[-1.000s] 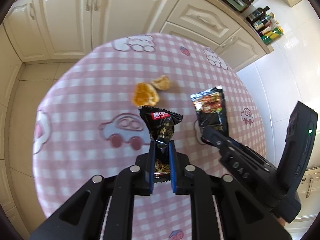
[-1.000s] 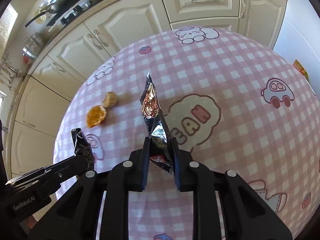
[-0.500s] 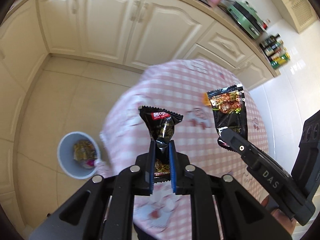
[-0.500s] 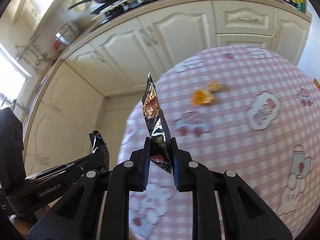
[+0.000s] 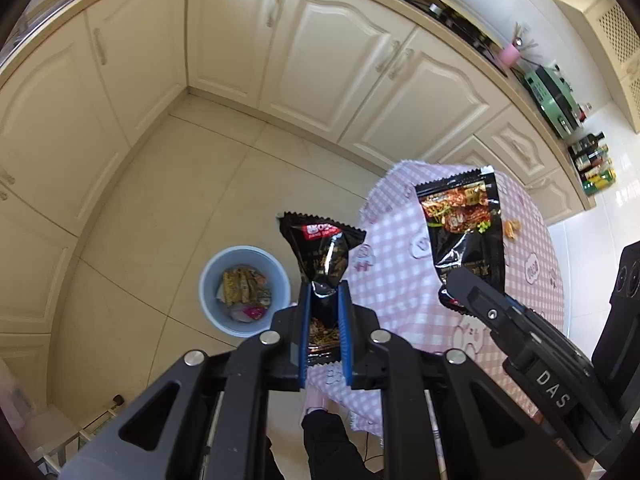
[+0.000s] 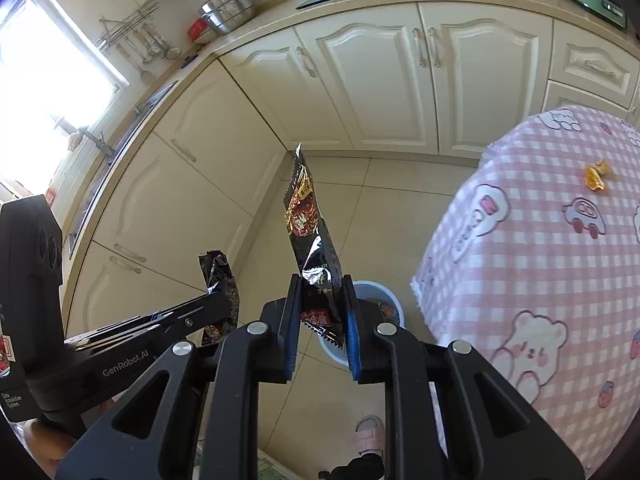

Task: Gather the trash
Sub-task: 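Carry both black wrappers over the bin and open both tools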

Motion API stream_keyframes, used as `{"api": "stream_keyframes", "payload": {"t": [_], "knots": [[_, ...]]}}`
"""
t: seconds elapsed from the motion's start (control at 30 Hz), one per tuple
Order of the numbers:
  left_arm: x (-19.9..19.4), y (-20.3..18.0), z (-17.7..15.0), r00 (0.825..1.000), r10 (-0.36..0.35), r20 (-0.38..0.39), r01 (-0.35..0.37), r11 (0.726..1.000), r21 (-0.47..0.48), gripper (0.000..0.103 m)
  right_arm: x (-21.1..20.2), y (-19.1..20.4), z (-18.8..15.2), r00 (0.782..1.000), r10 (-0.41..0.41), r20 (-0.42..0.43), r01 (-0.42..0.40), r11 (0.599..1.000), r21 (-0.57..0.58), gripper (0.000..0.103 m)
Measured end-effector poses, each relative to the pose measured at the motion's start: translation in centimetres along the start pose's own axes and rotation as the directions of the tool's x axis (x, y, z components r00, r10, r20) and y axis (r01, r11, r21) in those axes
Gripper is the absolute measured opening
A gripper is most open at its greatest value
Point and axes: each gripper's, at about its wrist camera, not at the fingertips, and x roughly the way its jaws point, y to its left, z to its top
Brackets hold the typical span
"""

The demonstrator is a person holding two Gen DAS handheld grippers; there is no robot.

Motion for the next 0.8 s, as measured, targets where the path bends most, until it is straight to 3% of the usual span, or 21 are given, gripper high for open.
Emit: {"api": "stream_keyframes", "payload": {"t": [0.13, 0.2, 0.27, 0.33, 0.8], "knots": [[-1.3, 2.0, 0.4, 1.0, -0.011, 0.023, 0.011, 1.0, -0.015, 0.016, 0.6, 1.9, 0.0, 1.0, -0.001, 0.004, 0.001, 1.0, -0.015, 0.018], [-1.7, 2.5, 0.5, 0.999, -0.015, 0.041, 0.016, 1.0, -0.025, 0.024, 0.7, 2.4, -0.2, 1.0, -0.006, 0.007, 0.007, 1.0, -0.019, 0.018], [-2.3, 3.2, 0.8, 0.998, -0.025, 0.059, 0.028, 0.998, -0.049, 0.042, 0.9, 2.8, -0.1, 1.0, -0.011, 0.008, 0.011, 1.0, -0.018, 0.018], [-2.6, 3.2, 1.1, 0.997, -0.029, 0.074, 0.033, 0.998, -0.054, 0.048, 0.9, 3.0, -0.1, 1.0, -0.016, 0.008, 0.016, 1.0, -0.02, 0.018], [-2.7, 4.4, 1.3, 0.999, -0.01, 0.045, 0.013, 0.998, -0.067, 0.048, 1.8, 4.9, 0.0, 1.0, -0.018, -0.005, 0.018, 0.999, -0.037, 0.018]]}}
